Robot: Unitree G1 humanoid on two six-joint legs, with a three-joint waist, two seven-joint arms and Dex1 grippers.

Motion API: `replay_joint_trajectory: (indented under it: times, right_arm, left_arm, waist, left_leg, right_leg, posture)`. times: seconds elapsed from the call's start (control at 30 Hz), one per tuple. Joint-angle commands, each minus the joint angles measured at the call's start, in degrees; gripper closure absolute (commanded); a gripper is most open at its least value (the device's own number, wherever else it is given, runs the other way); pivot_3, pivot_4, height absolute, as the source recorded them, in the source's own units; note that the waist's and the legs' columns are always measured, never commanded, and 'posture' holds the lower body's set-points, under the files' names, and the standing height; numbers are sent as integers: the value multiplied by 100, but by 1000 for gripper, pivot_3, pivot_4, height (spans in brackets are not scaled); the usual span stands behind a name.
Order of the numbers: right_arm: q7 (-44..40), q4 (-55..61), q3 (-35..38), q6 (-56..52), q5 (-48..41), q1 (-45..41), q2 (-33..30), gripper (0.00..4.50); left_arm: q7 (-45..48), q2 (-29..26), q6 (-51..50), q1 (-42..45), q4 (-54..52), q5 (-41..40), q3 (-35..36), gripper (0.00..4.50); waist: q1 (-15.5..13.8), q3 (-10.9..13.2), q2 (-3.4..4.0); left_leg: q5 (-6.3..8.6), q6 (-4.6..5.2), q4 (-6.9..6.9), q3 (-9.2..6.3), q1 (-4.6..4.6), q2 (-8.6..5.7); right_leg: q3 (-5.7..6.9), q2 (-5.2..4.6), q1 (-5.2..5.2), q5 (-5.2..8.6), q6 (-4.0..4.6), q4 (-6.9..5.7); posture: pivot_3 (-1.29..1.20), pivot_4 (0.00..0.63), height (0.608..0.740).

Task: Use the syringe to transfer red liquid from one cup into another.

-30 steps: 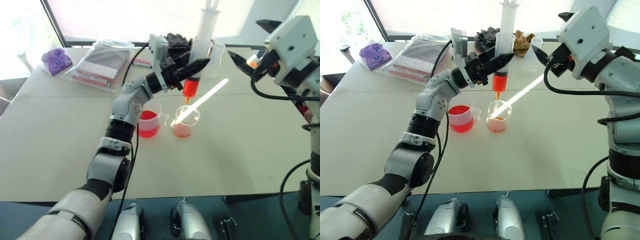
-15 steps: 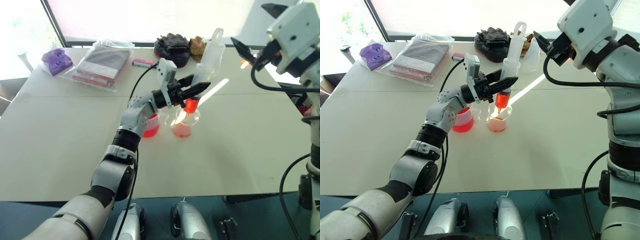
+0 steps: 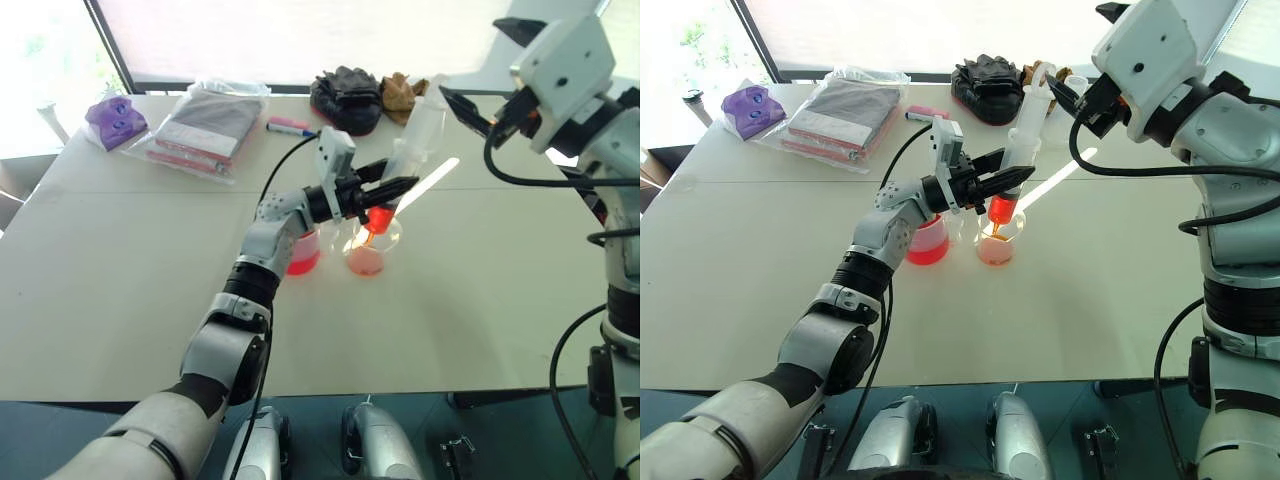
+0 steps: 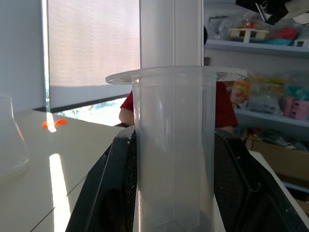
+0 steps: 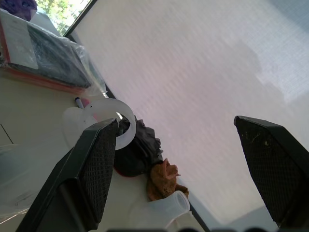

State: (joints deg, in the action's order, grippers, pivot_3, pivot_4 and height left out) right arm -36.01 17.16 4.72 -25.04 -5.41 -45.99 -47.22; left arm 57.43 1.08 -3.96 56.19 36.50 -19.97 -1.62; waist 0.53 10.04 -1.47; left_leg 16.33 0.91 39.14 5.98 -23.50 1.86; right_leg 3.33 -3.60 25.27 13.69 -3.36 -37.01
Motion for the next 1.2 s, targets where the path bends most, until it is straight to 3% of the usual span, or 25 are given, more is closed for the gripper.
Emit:
replay_joint_trajectory:
  times: [0.03, 0.27, 0.53, 1.2]
  right_arm:
    - [-66, 77, -15, 141, 18, -206, -28, 522]
    - [-221, -116, -253, 502, 217, -284, -53, 522]
    - [-354, -240, -403, 744, 323, -310, 6, 4451]
    - [-929, 529, -577, 20, -154, 228, 168, 4451]
  left_arm:
    - [108, 37, 174, 2, -129, 47, -82, 2878]
    - [146, 44, 225, -28, -82, 113, -87, 2878]
    - [91, 78, 281, -16, -5, 148, -37, 2878]
    - [-77, 191, 312, 184, 54, 97, 107, 2878]
  waist:
    - [1, 0, 0]
    - [7, 0, 1]
    - [4, 0, 1]
    - [-4, -4, 7]
  left_leg:
    - [0, 0, 0, 0, 0, 0]
    - [0, 0, 0, 0, 0, 0]
    - [0, 0, 0, 0, 0, 0]
    - [0, 0, 2, -1, 4, 0]
  right_leg:
    - [0, 0, 0, 0, 0, 0]
    - [0, 0, 0, 0, 0, -1]
    - [0, 1, 0, 0, 0, -1]
    - [0, 0, -5, 0, 0, -3]
  posture:
    - [0, 150, 740]
    - [0, 150, 740]
    - [0, 150, 740]
    - [0, 150, 740]
